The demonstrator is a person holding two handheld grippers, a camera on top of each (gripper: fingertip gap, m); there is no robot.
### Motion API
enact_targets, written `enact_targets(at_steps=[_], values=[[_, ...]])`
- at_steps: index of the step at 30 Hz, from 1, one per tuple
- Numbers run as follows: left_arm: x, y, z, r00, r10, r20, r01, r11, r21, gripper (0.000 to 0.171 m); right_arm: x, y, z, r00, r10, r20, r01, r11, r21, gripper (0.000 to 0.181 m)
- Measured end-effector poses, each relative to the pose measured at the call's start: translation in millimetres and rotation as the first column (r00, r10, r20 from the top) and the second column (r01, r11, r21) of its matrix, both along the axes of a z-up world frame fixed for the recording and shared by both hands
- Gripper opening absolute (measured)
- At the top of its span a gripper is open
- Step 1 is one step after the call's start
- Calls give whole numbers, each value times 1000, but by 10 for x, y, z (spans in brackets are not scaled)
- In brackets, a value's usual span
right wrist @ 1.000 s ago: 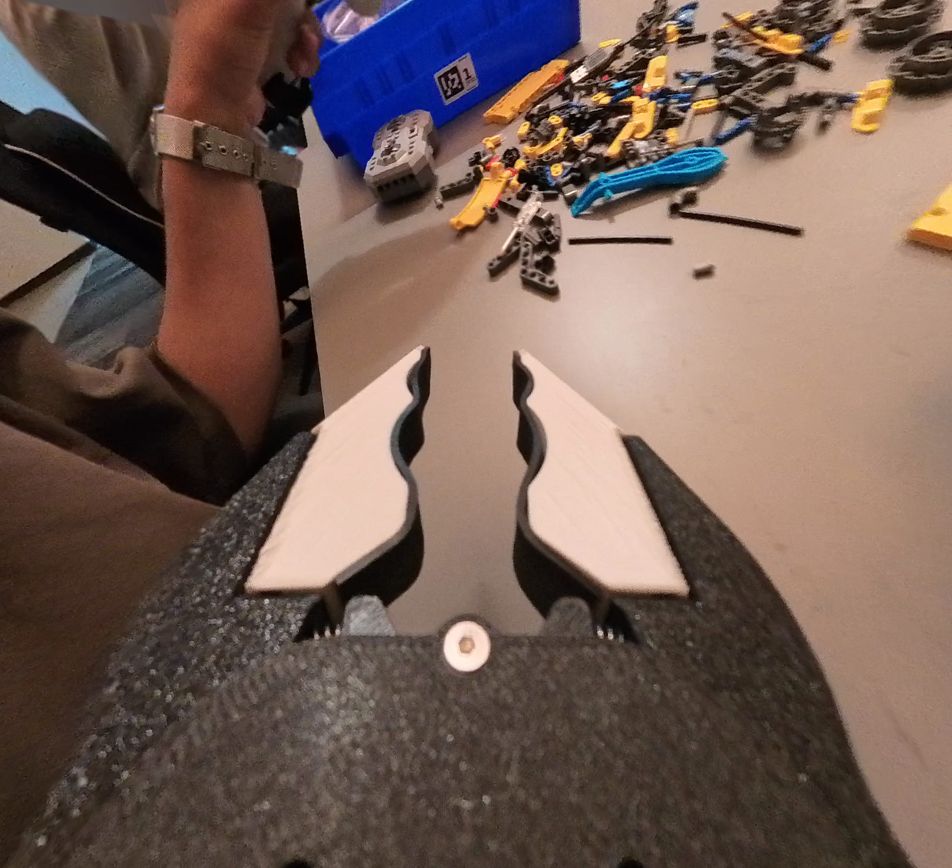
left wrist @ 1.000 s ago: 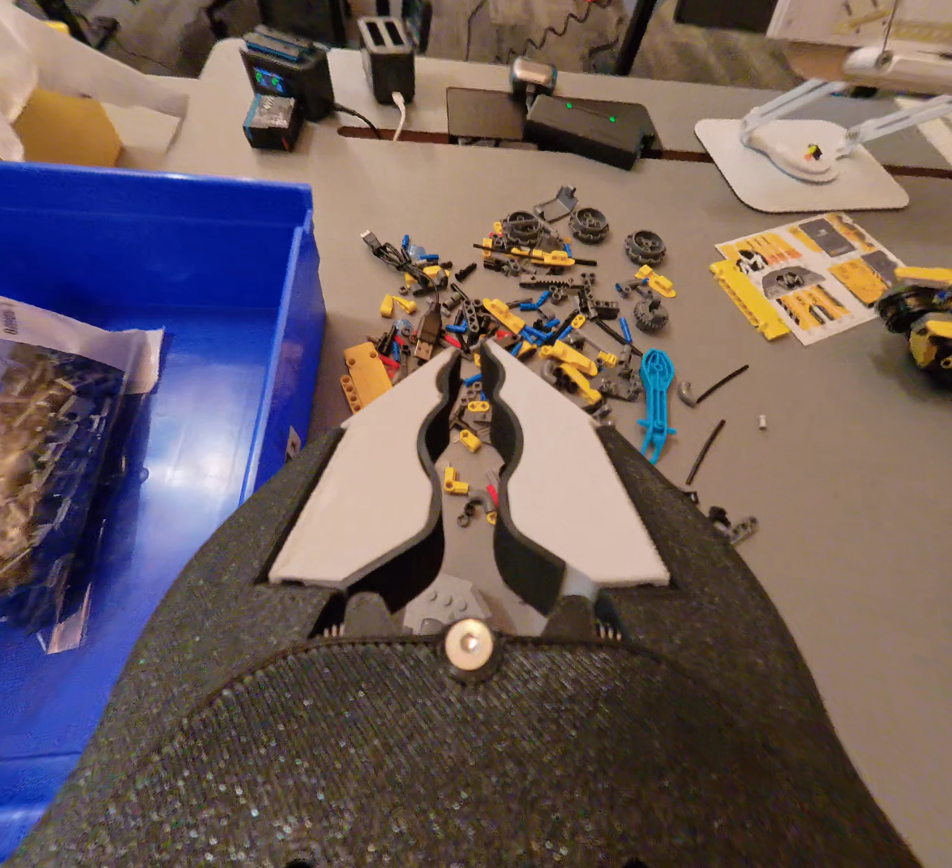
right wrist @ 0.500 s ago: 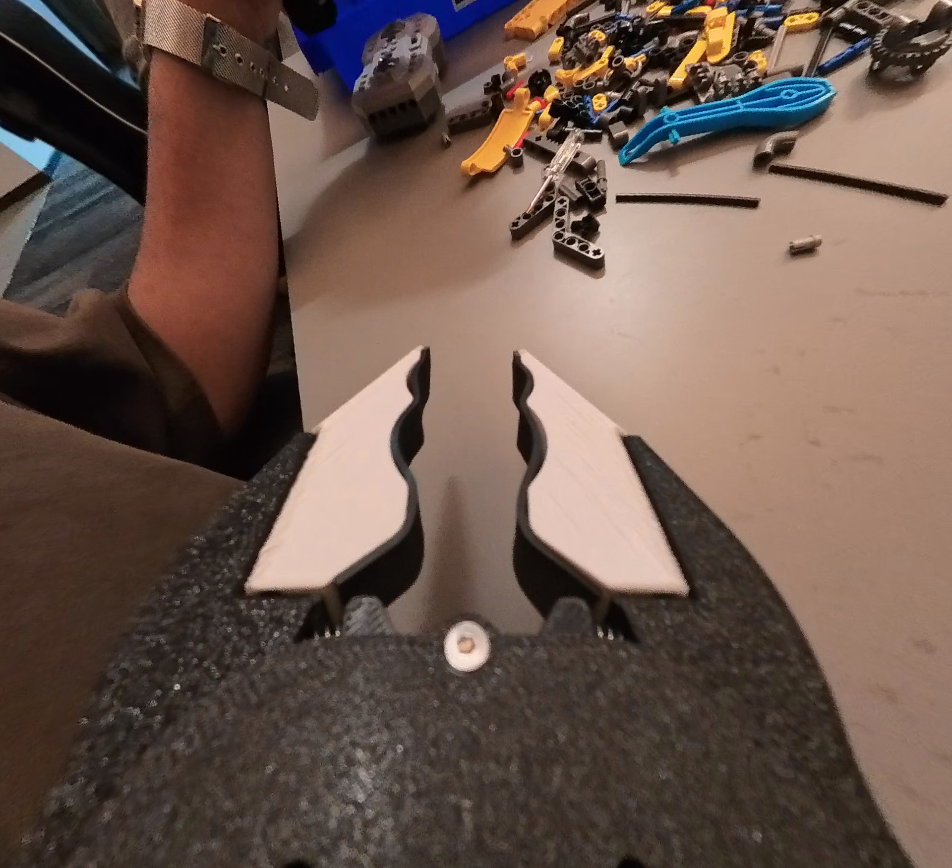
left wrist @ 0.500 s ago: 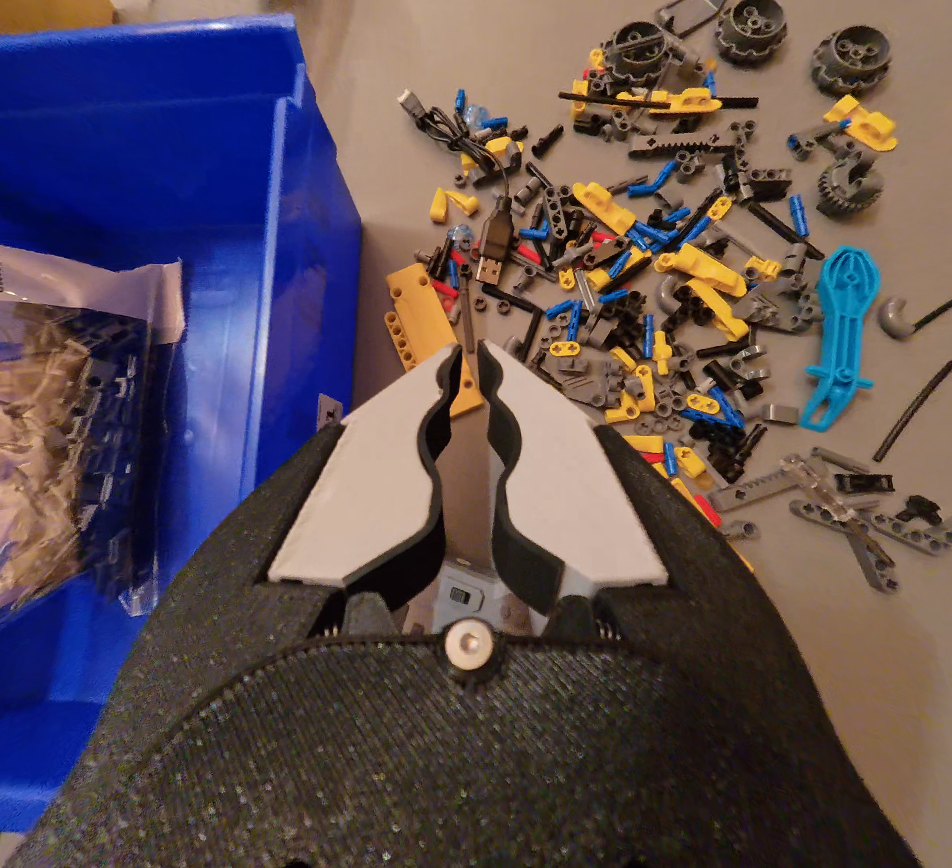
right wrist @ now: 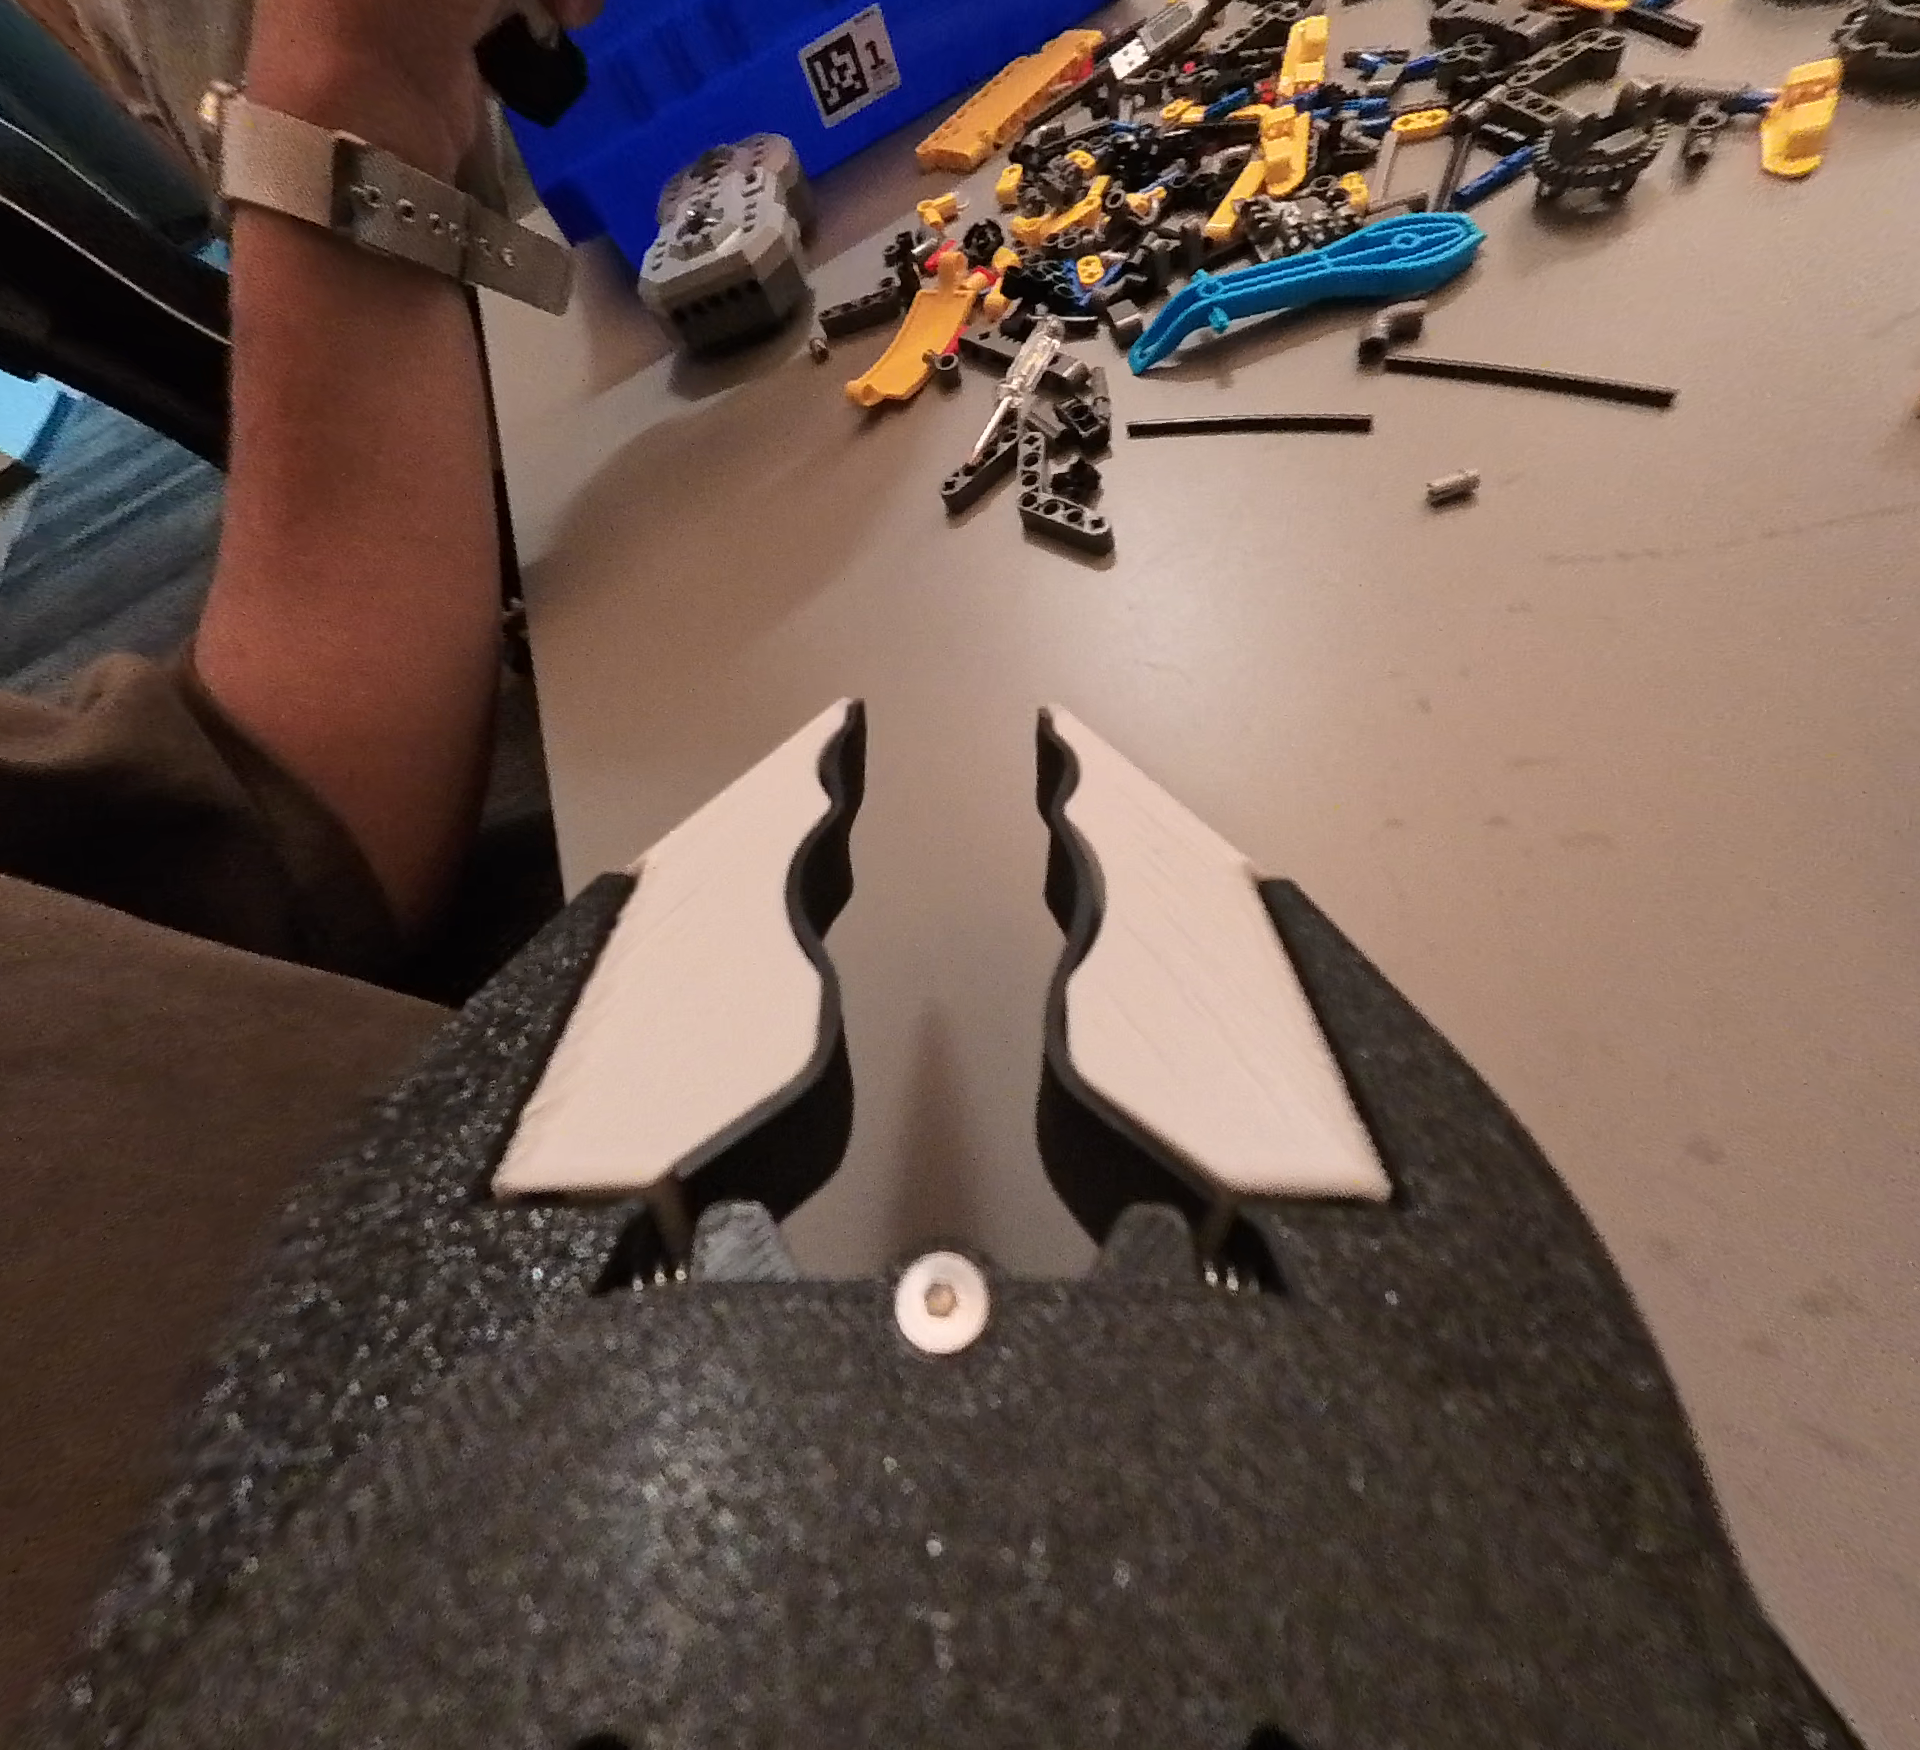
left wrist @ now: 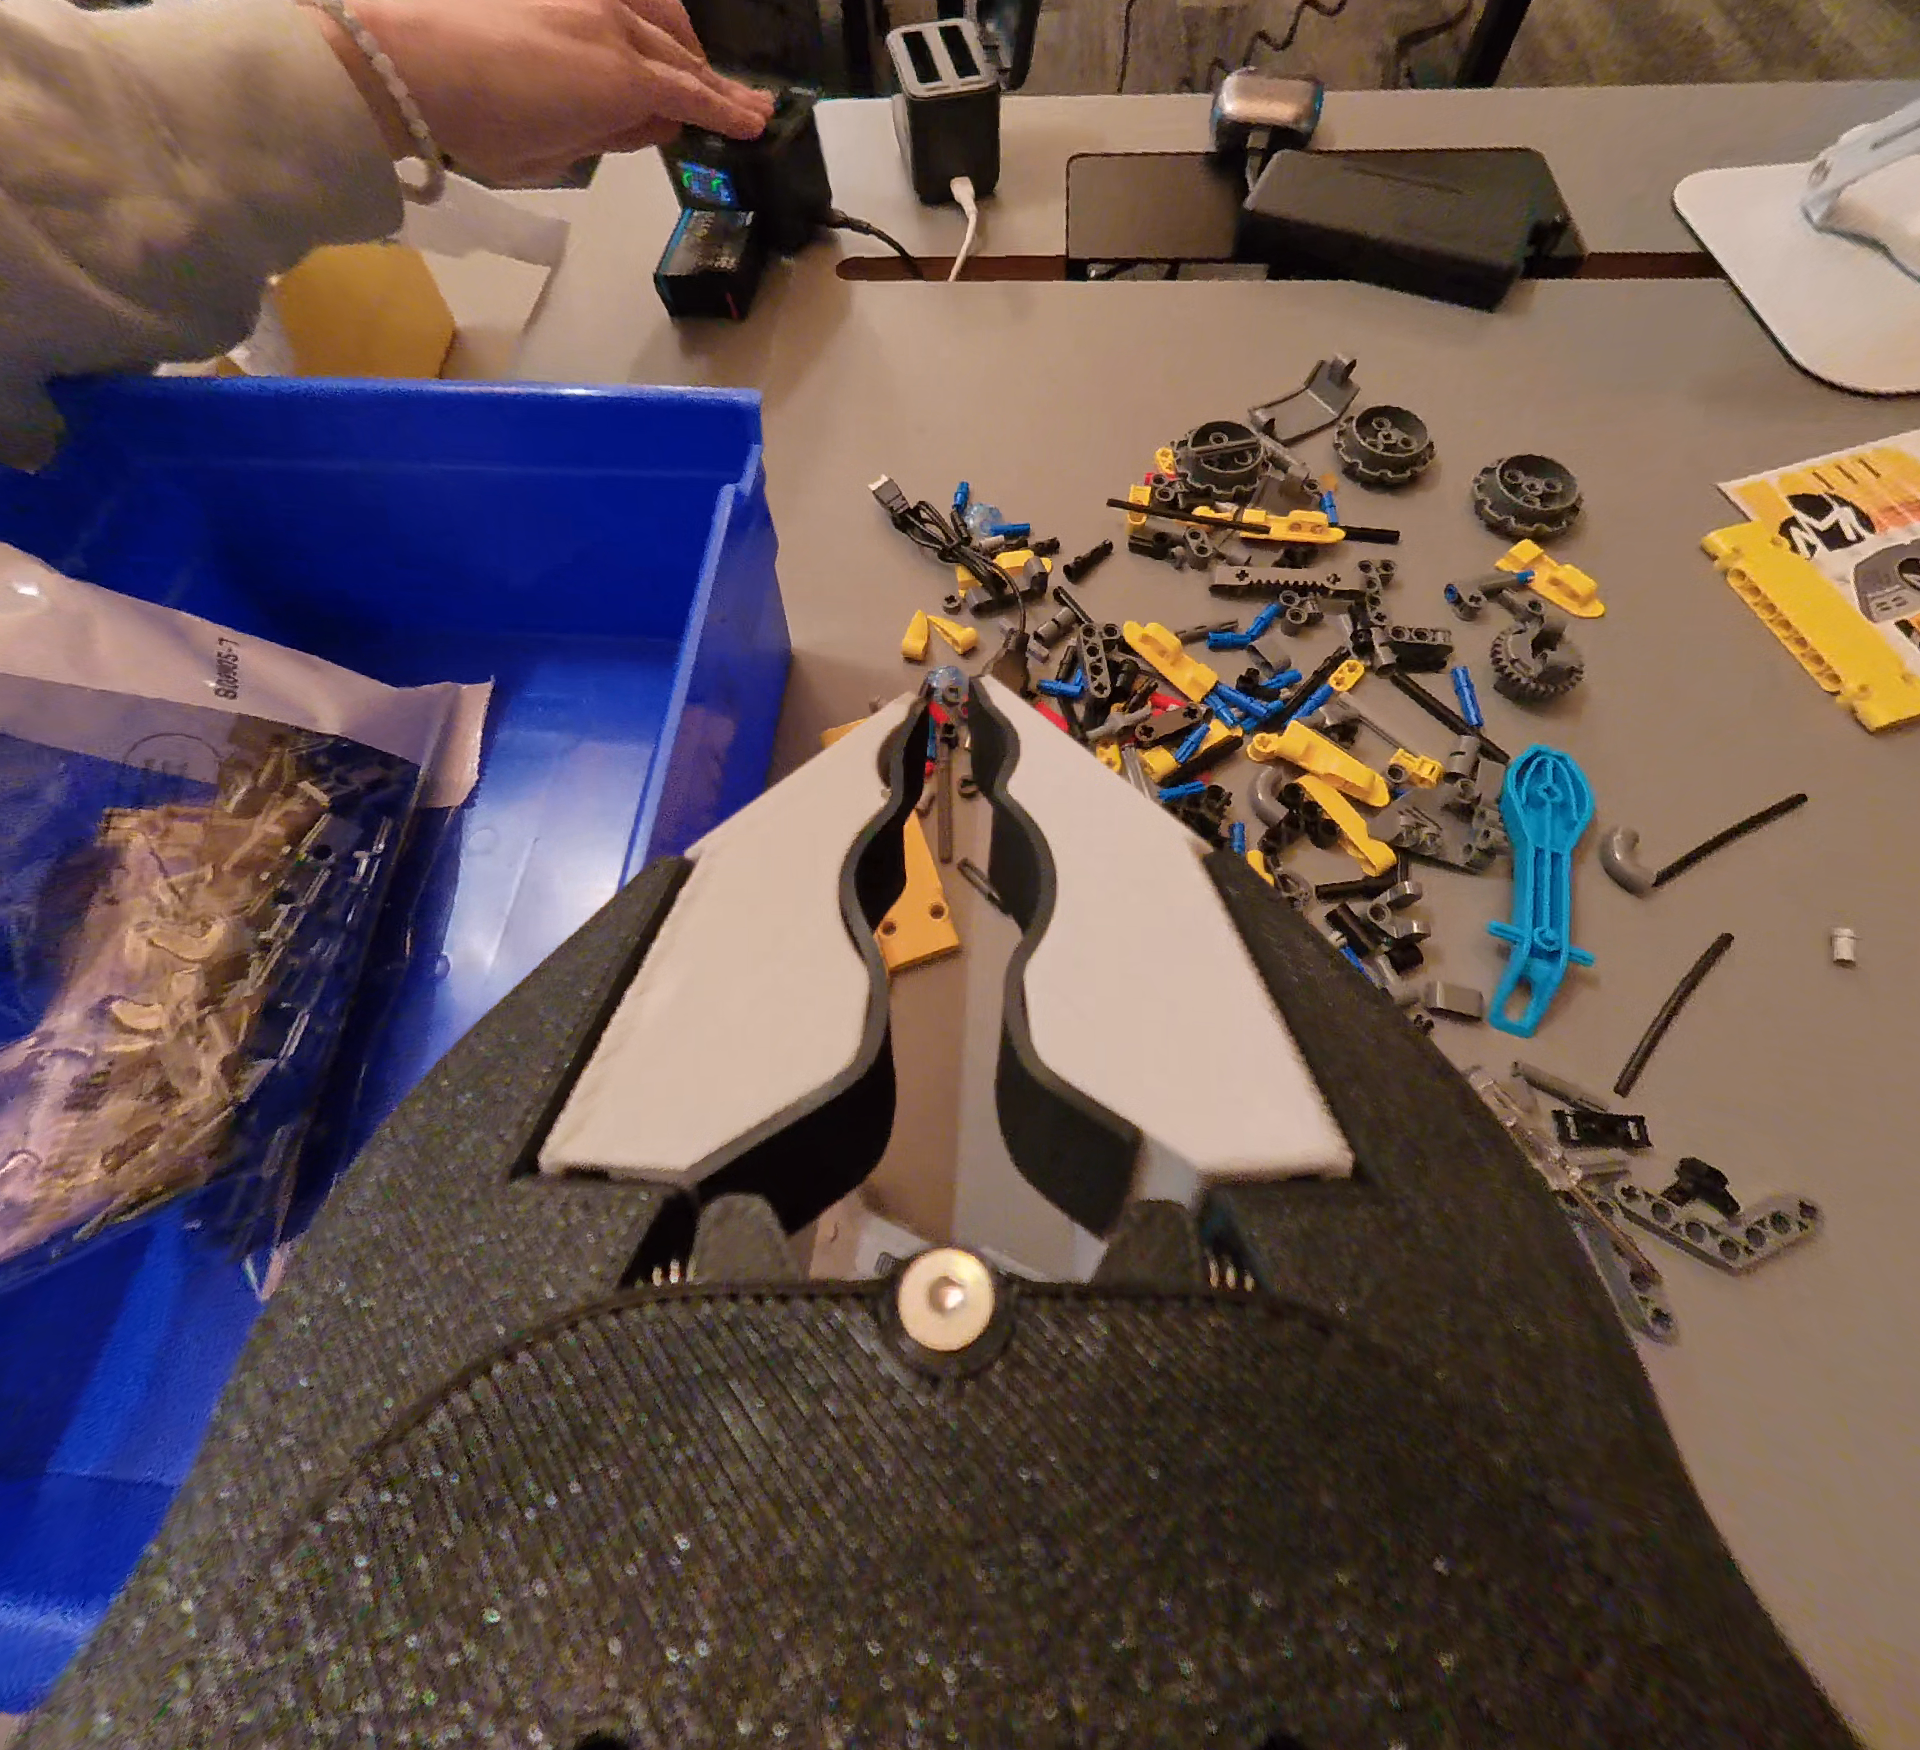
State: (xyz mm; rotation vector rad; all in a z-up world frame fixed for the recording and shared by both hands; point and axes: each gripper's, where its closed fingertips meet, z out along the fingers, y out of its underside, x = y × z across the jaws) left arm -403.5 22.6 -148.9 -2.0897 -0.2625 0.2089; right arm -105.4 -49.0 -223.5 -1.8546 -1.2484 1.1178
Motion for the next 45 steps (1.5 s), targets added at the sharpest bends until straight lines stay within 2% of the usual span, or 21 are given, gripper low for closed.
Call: enact_targets(at_steps=[5, 10, 16, 21, 24, 26, 27, 29, 30, 33, 40, 45], values=[[142, 82, -13, 998, -62, 31, 62, 998, 6, 12, 43, 66, -144, 993, -52, 104, 43, 995, 86, 28], [244, 125, -143, 993, -116, 34, 118, 991, -60, 12, 27, 82, -223, 984, -68, 162, 46, 990, 137, 28], [522, 178, -338, 967, -238, 89, 249, 957, -149, 3, 29, 102, -244, 982, -77, 175, 51, 988, 144, 30], [814, 179, -563, 925, -338, 176, 373, 896, -241, 0, 22, 94, -273, 978, -73, 197, 41, 986, 159, 32], [790, 189, -634, 935, -319, 153, 351, 892, -285, 1, 18, 84, -286, 975, -69, 209, 33, 985, 172, 32], [818, 197, -606, 930, -328, 167, 363, 893, -266, 3, 18, 83, -288, 975, -69, 211, 31, 984, 175, 32], [824, 210, -565, 928, -330, 173, 365, 899, -241, 9, 20, 92, -288, 975, -74, 211, 37, 984, 175, 33], [713, 272, -394, 949, -281, 141, 302, 940, -156, 33, 53, 187, -243, 972, -139, 188, 100, 974, 202, 42], [652, 285, -292, 959, -257, 124, 270, 957, -108, 30, 62, 212, -194, 975, -155, 160, 119, 969, 214, 42], [687, 261, -131, 946, -291, 141, 297, 955, -19, 21, 72, 220, -133, 979, -161, 124, 131, 966, 224, 40], [643, 205, -331, 952, -282, 123, 298, 944, -140, 16, 46, 180, -210, 975, -135, 176, 93, 968, 232, 39], [633, 179, -309, 949, -286, 135, 303, 944, -130, 13, 43, 177, -225, 975, -130, 182, 88, 972, 219, 39]])
